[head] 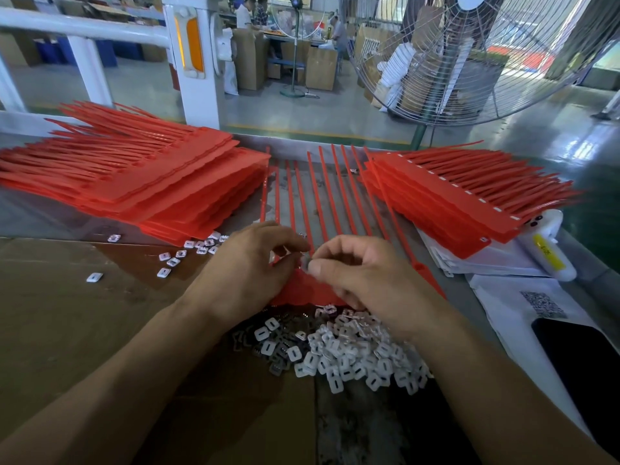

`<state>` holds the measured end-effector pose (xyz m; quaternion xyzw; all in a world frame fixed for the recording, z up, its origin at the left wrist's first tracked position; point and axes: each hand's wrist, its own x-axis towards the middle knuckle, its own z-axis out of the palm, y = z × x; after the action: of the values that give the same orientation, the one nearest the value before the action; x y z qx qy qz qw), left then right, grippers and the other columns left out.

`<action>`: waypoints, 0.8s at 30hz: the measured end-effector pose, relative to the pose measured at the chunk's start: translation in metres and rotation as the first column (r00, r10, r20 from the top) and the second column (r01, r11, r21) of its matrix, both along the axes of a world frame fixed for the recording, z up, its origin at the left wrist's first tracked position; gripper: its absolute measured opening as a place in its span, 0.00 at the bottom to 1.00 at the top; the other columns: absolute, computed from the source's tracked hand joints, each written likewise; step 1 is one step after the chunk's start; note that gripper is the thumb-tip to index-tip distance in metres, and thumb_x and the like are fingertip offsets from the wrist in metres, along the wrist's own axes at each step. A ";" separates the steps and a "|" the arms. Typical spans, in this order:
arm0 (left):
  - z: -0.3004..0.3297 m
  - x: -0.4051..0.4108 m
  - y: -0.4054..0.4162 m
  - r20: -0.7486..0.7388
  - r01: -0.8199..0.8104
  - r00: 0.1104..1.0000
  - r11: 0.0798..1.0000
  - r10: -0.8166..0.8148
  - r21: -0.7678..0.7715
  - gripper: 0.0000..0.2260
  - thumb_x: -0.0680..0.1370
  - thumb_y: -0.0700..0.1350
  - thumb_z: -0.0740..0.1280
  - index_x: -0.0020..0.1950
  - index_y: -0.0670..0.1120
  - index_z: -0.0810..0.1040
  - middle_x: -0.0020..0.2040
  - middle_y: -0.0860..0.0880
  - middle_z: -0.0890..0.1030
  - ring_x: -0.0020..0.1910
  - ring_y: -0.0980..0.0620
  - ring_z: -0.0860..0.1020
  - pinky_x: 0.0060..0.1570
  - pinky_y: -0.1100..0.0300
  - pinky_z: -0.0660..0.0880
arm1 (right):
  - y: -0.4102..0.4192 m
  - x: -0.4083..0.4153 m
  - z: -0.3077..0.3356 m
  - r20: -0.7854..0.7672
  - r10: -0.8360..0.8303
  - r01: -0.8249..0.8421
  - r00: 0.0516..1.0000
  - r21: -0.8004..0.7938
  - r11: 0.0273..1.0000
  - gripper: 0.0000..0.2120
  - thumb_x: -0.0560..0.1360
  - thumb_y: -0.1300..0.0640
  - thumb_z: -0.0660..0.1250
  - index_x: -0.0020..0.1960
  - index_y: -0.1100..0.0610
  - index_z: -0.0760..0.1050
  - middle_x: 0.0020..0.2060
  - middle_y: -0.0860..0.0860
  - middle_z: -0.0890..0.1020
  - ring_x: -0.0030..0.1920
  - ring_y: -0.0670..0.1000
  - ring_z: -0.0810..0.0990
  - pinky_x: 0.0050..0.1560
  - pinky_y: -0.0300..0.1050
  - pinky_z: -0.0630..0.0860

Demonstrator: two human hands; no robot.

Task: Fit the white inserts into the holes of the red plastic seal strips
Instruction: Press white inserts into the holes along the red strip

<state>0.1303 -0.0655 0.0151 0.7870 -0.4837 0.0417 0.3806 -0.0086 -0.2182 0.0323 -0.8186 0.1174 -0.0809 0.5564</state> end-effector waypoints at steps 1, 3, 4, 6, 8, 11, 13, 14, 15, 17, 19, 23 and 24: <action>0.002 -0.003 0.000 -0.018 0.031 0.999 0.999 -0.031 -0.038 0.07 0.77 0.45 0.71 0.53 0.54 0.84 0.47 0.60 0.81 0.47 0.62 0.79 0.47 0.72 0.71 | -0.002 0.001 0.000 0.011 -0.031 0.029 0.999 0.104 0.994 0.05 0.76 0.48 0.74 0.47 0.49 0.83 0.32 0.46 0.79 0.29 0.45 0.73 0.29 0.37 0.70; 0.004 -0.007 0.001 -0.029 0.087 0.995 0.991 -0.091 -0.105 0.07 0.76 0.43 0.74 0.52 0.53 0.84 0.45 0.61 0.81 0.46 0.60 0.80 0.45 0.72 0.71 | -0.006 0.003 0.000 0.036 -0.086 0.072 0.996 0.284 0.956 0.04 0.76 0.52 0.74 0.45 0.52 0.84 0.35 0.52 0.80 0.29 0.47 0.71 0.27 0.39 0.68; 0.005 -0.009 0.001 -0.036 0.108 0.993 0.986 -0.113 -0.127 0.07 0.76 0.44 0.74 0.53 0.54 0.83 0.46 0.61 0.82 0.46 0.58 0.80 0.45 0.70 0.72 | -0.007 0.004 -0.001 0.034 -0.105 0.088 0.994 0.336 0.938 0.04 0.76 0.53 0.74 0.45 0.53 0.84 0.37 0.54 0.80 0.30 0.48 0.71 0.27 0.40 0.67; 0.006 -0.011 0.001 -0.073 0.122 0.988 0.980 -0.134 -0.155 0.09 0.76 0.46 0.75 0.54 0.56 0.82 0.48 0.60 0.82 0.47 0.55 0.80 0.45 0.66 0.74 | -0.008 0.006 -0.001 0.017 -0.108 0.093 0.994 0.381 0.920 0.05 0.74 0.52 0.75 0.43 0.53 0.84 0.39 0.56 0.80 0.31 0.49 0.71 0.27 0.40 0.67; 0.006 -0.012 -0.001 -0.119 0.121 0.982 0.976 -0.144 -0.181 0.10 0.75 0.47 0.75 0.55 0.56 0.82 0.48 0.58 0.82 0.46 0.53 0.80 0.45 0.60 0.76 | -0.009 0.006 -0.003 0.010 -0.083 0.072 0.996 0.411 0.909 0.05 0.73 0.51 0.75 0.43 0.53 0.84 0.39 0.55 0.80 0.31 0.49 0.71 0.27 0.40 0.66; 0.005 -0.013 -0.001 -0.150 0.130 0.975 0.971 -0.161 -0.199 0.11 0.75 0.46 0.75 0.56 0.56 0.83 0.47 0.57 0.82 0.45 0.54 0.80 0.45 0.57 0.77 | -0.008 0.007 -0.003 0.019 -0.054 0.040 0.998 0.451 0.892 0.06 0.73 0.53 0.75 0.44 0.55 0.84 0.38 0.53 0.81 0.31 0.48 0.72 0.26 0.39 0.66; 0.004 -0.013 -0.001 -0.173 0.139 0.969 0.969 -0.175 -0.203 0.12 0.75 0.45 0.75 0.57 0.56 0.83 0.47 0.57 0.83 0.46 0.53 0.81 0.45 0.59 0.76 | -0.008 0.007 -0.002 0.020 -0.046 0.032 0.999 0.442 0.897 0.05 0.74 0.54 0.75 0.45 0.56 0.83 0.38 0.53 0.80 0.31 0.48 0.72 0.26 0.39 0.66; 0.004 -0.013 -0.001 -0.183 0.146 0.965 0.967 -0.185 -0.210 0.12 0.76 0.44 0.75 0.57 0.55 0.83 0.47 0.57 0.83 0.47 0.52 0.81 0.46 0.59 0.76 | -0.008 0.006 -0.001 0.022 -0.047 0.033 0.999 0.431 0.902 0.04 0.76 0.55 0.74 0.46 0.56 0.83 0.37 0.52 0.81 0.30 0.48 0.72 0.26 0.39 0.66; 0.004 -0.013 -0.001 -0.194 0.155 0.961 0.964 -0.198 -0.218 0.12 0.76 0.43 0.75 0.57 0.55 0.83 0.47 0.56 0.83 0.48 0.51 0.82 0.47 0.58 0.76 | -0.008 0.006 -0.001 0.024 -0.051 0.036 0.998 0.416 0.908 0.03 0.77 0.56 0.73 0.46 0.56 0.83 0.37 0.52 0.81 0.30 0.47 0.72 0.26 0.39 0.66; 0.003 -0.014 -0.002 -0.211 0.177 0.950 0.955 -0.228 -0.237 0.11 0.76 0.41 0.75 0.55 0.54 0.83 0.46 0.55 0.84 0.49 0.49 0.82 0.49 0.56 0.78 | -0.007 0.006 -0.002 0.036 -0.063 0.045 0.997 0.378 0.925 0.04 0.78 0.56 0.73 0.45 0.54 0.83 0.35 0.50 0.81 0.28 0.46 0.73 0.26 0.39 0.66; 0.003 -0.014 -0.003 -0.240 0.189 0.937 0.946 -0.254 -0.263 0.09 0.77 0.40 0.74 0.54 0.52 0.83 0.45 0.53 0.84 0.48 0.48 0.82 0.49 0.54 0.79 | -0.007 0.007 -0.002 0.067 -0.075 0.048 0.995 0.342 0.939 0.04 0.77 0.55 0.74 0.43 0.52 0.83 0.35 0.50 0.82 0.28 0.45 0.74 0.26 0.38 0.68; 0.003 -0.015 -0.003 -0.310 0.187 0.907 0.932 -0.285 -0.310 0.07 0.76 0.41 0.74 0.52 0.51 0.83 0.45 0.53 0.85 0.46 0.49 0.83 0.48 0.56 0.79 | -0.008 0.007 -0.005 0.130 -0.092 0.052 0.987 0.284 0.957 0.03 0.74 0.51 0.74 0.44 0.50 0.84 0.38 0.52 0.83 0.32 0.47 0.76 0.28 0.40 0.70; 0.003 -0.015 -0.003 -0.335 0.186 0.895 0.928 -0.296 -0.322 0.06 0.76 0.42 0.74 0.52 0.50 0.83 0.45 0.53 0.86 0.46 0.49 0.84 0.49 0.54 0.80 | -0.009 0.007 -0.006 0.135 -0.104 0.069 0.985 0.242 0.968 0.05 0.74 0.50 0.74 0.45 0.51 0.84 0.37 0.52 0.83 0.32 0.49 0.76 0.29 0.42 0.71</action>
<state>0.1156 -0.0681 0.0179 0.6511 -0.4851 -0.0902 0.5767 -0.0021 -0.2271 0.0266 -0.7324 0.1206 -0.1505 0.6530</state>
